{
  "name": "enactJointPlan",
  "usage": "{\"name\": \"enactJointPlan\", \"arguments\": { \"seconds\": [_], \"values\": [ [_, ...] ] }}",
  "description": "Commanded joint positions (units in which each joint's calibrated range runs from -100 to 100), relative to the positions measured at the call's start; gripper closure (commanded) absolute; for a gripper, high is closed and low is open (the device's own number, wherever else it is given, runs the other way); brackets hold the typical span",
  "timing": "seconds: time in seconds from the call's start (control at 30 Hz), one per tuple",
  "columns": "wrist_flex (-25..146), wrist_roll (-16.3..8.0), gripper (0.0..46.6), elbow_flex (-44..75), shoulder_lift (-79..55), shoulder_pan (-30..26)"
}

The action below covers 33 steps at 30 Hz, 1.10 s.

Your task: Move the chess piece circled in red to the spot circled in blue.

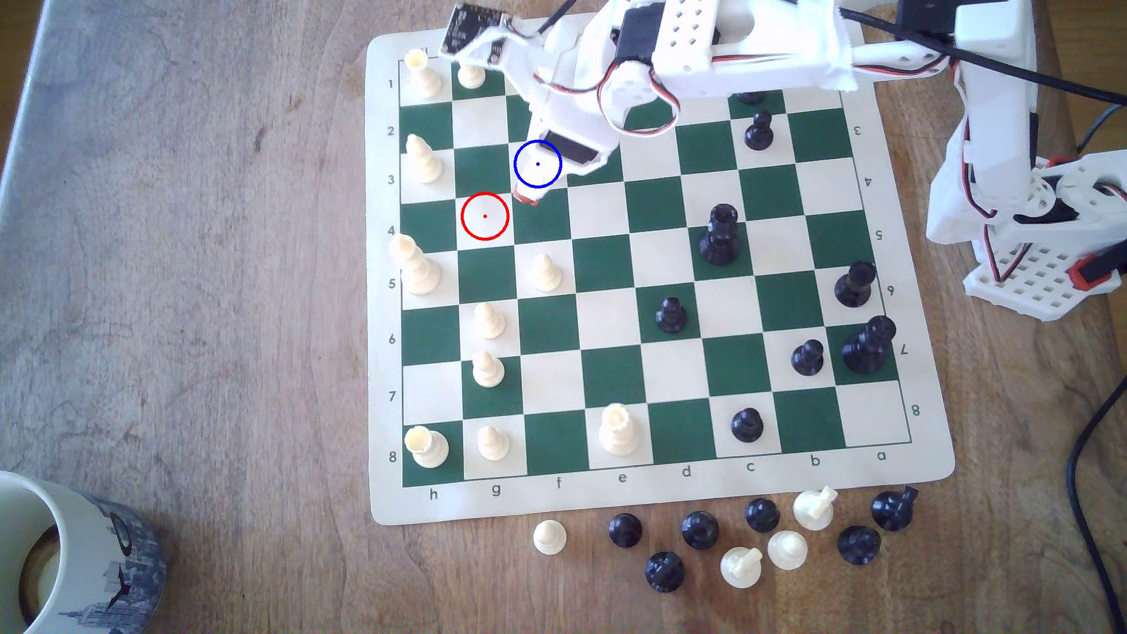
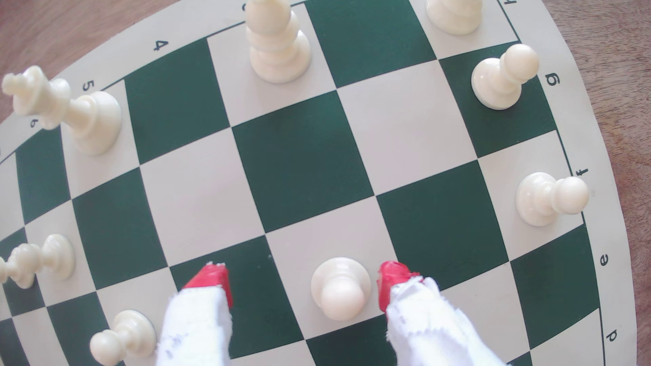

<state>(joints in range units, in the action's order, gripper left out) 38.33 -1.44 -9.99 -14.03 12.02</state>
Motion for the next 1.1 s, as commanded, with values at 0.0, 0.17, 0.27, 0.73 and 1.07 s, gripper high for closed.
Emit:
{"name": "enactJointPlan", "arguments": {
  "seconds": [0.0, 0.17, 0.27, 0.73, 1.07],
  "values": [
    [-0.16, -0.34, 22.2, -6.7, 15.9, -0.56],
    [-5.16, -0.29, 21.6, -30.36, 37.12, -3.85],
    [-14.0, -0.1, 22.5, -45.5, 51.3, -6.04],
    [-68.79, 3.27, 37.5, -81.31, 79.4, -12.61],
    [-93.94, 1.51, 46.4, -89.92, 96.04, -12.53]
  ]
}}
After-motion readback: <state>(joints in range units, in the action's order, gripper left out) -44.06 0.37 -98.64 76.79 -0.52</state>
